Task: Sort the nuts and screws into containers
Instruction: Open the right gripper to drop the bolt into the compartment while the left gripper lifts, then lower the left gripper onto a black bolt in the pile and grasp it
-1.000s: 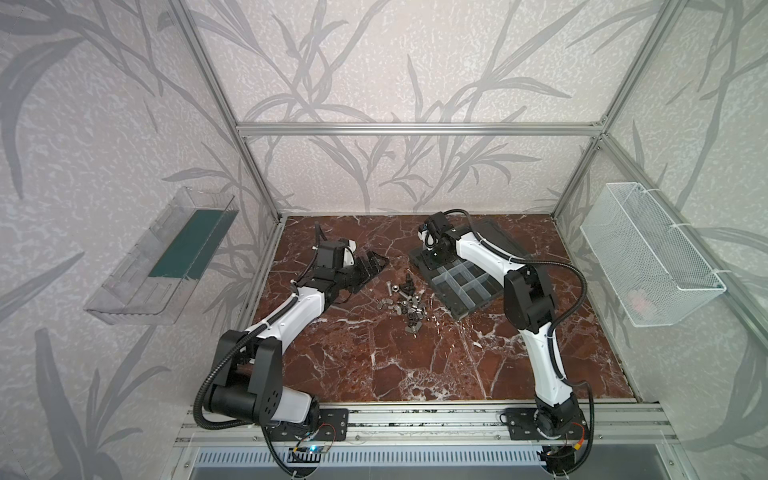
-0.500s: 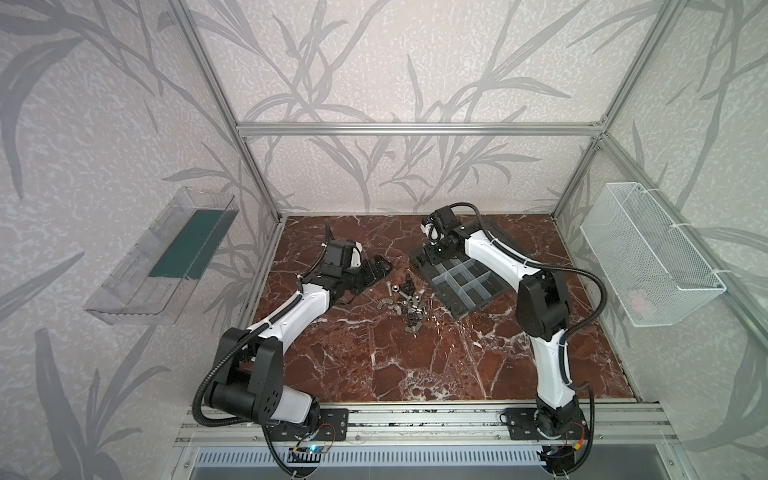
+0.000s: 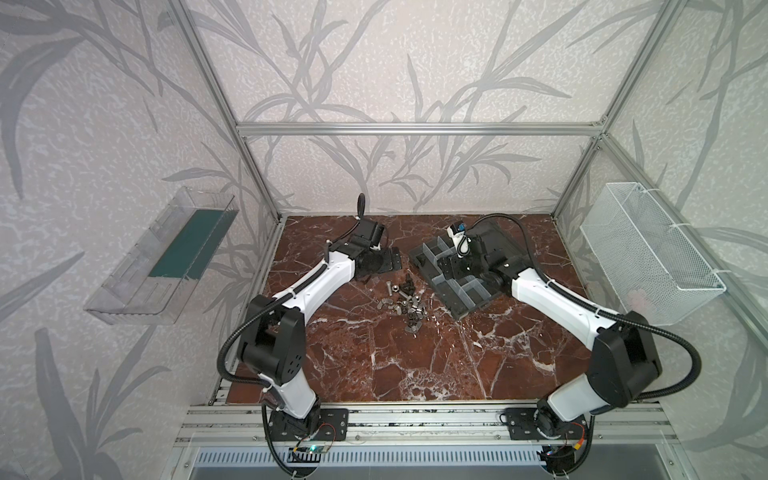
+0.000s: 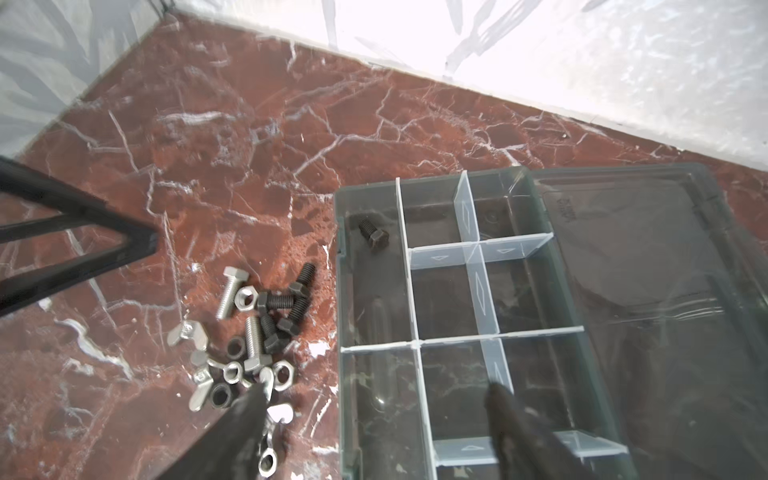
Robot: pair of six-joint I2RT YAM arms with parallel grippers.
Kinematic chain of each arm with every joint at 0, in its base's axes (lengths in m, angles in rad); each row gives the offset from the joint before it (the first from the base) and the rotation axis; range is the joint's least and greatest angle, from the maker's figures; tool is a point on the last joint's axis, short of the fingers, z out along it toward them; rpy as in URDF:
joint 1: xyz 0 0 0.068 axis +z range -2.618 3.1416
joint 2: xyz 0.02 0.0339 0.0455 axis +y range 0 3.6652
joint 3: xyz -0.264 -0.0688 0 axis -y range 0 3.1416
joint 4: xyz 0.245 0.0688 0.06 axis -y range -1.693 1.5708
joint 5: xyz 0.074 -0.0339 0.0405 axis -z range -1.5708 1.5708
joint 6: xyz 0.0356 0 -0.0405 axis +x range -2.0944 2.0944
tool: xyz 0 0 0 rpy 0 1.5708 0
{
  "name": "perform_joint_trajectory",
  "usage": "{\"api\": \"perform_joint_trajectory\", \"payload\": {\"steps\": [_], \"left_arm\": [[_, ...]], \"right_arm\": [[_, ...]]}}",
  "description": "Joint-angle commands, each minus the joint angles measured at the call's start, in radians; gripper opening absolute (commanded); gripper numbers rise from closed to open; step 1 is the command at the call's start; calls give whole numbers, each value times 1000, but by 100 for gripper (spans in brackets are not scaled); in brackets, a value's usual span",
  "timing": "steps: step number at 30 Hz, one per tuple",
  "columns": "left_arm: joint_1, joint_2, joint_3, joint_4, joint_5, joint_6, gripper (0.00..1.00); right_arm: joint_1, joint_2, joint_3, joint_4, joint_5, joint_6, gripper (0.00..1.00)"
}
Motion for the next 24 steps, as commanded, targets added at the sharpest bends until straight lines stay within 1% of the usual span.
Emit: {"api": "perform_joint_trajectory", "payload": {"steps": [1,3,4,5,6,8,10,13,17,20,22,24], "left_arm": [[-7,94,104,-135,2,40,99],[-8,134,122,-127,38,26,99],[-8,147,113,-110,53,18,99],[-9,157,103,-95,64,13,96],[-9,166,89,-80,82,11,93],[-11,179,64,-56,102,6,90],[-10,194,47,-35,117,-1,87],[-10,211,44,-12,134,-13,86],[-15,252,99,-17,179,-29,78],[-26,281,142,-32,174,-25,74],[-30,299,146,-24,178,-25,73],[-30,319,149,-19,178,-27,69]], "right_arm": [[19,-32,-72,165,16,3,96],[26,-46,-115,208,13,1,100],[26,-51,-135,234,11,5,99],[25,-52,-145,246,18,8,99],[25,-52,-142,240,19,8,99],[24,-60,-128,220,18,3,99],[25,-77,-158,262,16,6,99],[25,-75,-193,310,12,9,99],[26,-48,-185,305,0,9,99],[26,-57,-195,317,4,6,99],[25,-66,-200,318,11,4,99],[26,-73,-202,320,15,3,99]]}}
